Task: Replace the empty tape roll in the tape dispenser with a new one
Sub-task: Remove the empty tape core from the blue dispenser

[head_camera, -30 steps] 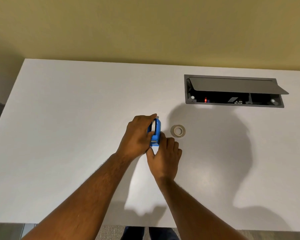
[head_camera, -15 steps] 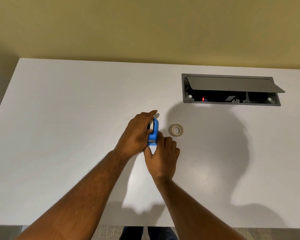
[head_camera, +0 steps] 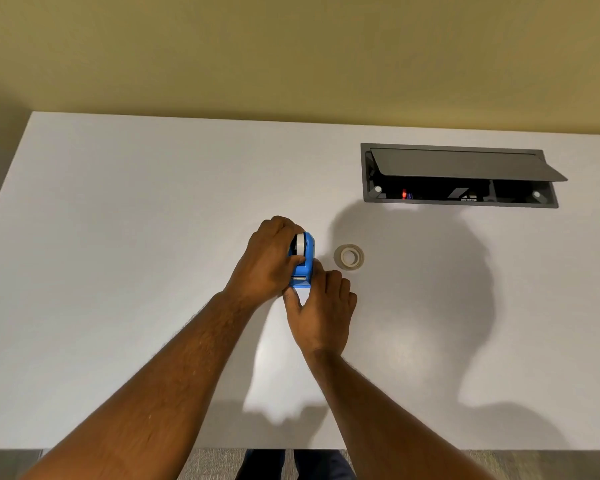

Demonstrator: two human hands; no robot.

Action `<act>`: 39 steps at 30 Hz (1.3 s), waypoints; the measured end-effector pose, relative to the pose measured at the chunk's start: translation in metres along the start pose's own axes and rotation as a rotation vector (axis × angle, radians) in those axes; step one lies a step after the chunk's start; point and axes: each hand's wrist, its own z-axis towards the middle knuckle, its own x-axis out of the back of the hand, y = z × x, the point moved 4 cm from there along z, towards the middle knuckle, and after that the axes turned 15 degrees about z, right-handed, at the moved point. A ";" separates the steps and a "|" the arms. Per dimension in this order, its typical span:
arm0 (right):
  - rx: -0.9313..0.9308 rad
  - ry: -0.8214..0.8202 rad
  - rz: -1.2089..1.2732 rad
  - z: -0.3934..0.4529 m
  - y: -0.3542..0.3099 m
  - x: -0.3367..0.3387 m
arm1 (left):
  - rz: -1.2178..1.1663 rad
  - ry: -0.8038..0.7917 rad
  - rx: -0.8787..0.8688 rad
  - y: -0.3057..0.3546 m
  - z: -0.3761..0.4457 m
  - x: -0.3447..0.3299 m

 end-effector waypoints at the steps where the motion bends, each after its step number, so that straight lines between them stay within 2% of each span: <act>1: 0.000 0.001 0.000 0.000 0.000 0.000 | 0.001 0.004 -0.007 0.000 0.000 0.000; 9: -0.002 -0.001 0.003 0.000 0.000 0.000 | -0.033 0.013 -0.008 0.000 -0.003 0.005; 14: -0.005 -0.007 0.004 0.001 -0.001 0.001 | -0.155 0.004 0.140 0.000 -0.017 0.012; 21: 0.004 -0.040 0.046 0.001 -0.003 0.008 | -0.350 0.090 0.256 0.001 -0.046 0.025; 25: -0.058 -0.094 0.263 0.000 0.004 0.013 | -0.449 0.119 0.283 -0.004 -0.060 0.027; 28: -0.144 -0.022 0.522 -0.006 0.002 0.030 | -0.492 0.126 0.307 -0.008 -0.073 0.027; 31: -0.184 0.044 0.732 -0.016 -0.023 0.051 | -0.510 0.131 0.293 -0.009 -0.084 0.025; 34: -0.190 -0.001 0.906 -0.022 -0.050 0.057 | -0.502 0.136 0.257 -0.008 -0.093 0.025; 39: -0.308 -0.096 0.944 -0.023 -0.064 0.047 | -0.437 0.161 0.245 -0.010 -0.101 0.024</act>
